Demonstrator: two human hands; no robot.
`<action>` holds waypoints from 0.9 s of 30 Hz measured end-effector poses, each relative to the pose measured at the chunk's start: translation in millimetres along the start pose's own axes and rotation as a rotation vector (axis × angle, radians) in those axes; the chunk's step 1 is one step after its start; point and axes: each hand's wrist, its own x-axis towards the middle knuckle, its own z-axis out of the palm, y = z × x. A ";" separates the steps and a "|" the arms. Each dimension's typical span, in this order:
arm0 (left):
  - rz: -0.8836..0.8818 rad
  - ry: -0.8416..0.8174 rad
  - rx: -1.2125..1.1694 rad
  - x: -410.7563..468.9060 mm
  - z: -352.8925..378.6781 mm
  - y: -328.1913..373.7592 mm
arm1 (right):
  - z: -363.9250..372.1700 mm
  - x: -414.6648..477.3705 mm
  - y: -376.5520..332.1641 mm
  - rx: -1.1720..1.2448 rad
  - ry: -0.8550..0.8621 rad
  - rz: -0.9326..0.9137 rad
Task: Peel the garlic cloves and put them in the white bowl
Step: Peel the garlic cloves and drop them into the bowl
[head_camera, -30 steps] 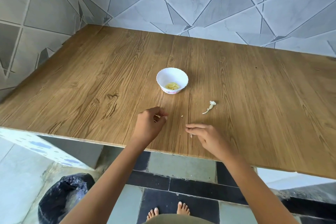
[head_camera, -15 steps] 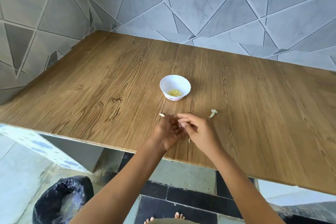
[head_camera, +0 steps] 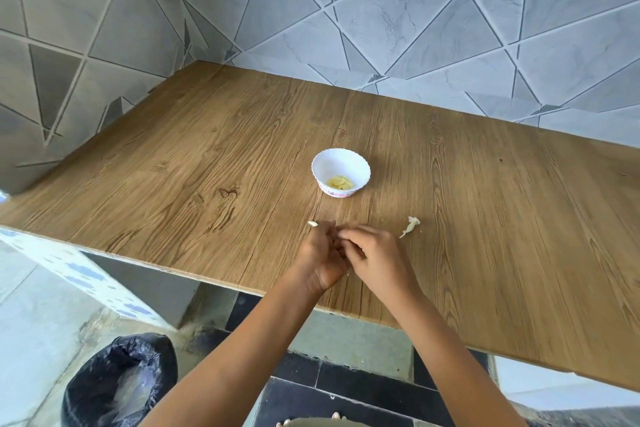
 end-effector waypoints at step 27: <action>0.063 0.001 -0.090 3.5 -30.2 18.3 | 3.4 -6.5 37.2 -0.107 -0.423 0.119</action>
